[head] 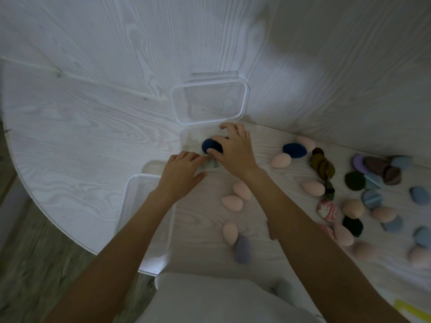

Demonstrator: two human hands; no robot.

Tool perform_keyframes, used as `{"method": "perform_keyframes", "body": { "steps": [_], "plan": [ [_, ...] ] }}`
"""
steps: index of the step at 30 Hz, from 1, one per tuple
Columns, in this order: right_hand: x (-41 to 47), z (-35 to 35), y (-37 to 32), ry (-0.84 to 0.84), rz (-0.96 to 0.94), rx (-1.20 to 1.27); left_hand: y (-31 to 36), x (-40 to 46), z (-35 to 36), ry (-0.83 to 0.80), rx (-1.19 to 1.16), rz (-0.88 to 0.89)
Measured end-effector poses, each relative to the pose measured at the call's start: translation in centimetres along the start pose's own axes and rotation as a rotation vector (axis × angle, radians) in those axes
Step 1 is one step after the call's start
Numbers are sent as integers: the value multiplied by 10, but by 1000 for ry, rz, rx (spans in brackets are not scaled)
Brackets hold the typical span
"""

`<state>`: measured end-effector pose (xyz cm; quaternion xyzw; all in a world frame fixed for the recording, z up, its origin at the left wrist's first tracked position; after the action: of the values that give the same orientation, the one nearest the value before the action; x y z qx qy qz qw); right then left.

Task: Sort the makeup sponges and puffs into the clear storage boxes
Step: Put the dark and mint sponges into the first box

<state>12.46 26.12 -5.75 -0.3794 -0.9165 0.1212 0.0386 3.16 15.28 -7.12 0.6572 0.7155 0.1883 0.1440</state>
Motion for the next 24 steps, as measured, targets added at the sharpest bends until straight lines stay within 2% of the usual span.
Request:
{"method": "perform_keyframes", "body": {
  "steps": [3,5,7,12,15,18,21,23,24],
  "plan": [
    [-26,-23,18,189,78,159,0,-1,1,2,-5,-8],
    [-48,-36,44,325,148,91,0,-1,2,0,-18,-16],
    [-66,-40,75,349,251,-67,1,-1,4,-11,-46,-13],
    [-75,-24,137,-87,478,-201,10,2,7,-14,-79,-1],
    [-79,-22,155,-100,477,-195,14,3,8,-8,-70,5],
    [-83,-27,156,40,451,-181,14,2,8,-16,-51,9],
    [-92,-47,139,264,486,-146,14,0,9,-27,-29,-2],
    [-92,-60,114,394,466,-4,15,-2,7,-27,-31,-1],
    [-88,-65,98,429,427,148,15,-3,7,-27,-32,2]
  ]
}}
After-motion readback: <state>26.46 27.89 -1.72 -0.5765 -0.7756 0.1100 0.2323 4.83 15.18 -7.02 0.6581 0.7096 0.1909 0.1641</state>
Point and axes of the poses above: each hand's wrist, its own x-axis towards the middle knuckle, its own z-axis out of the palm, y = z × x, the point moved 5 cm from there along x, towards the middle knuckle, and after that the axes turned 6 degrees about -x, right-handed, at the moved point
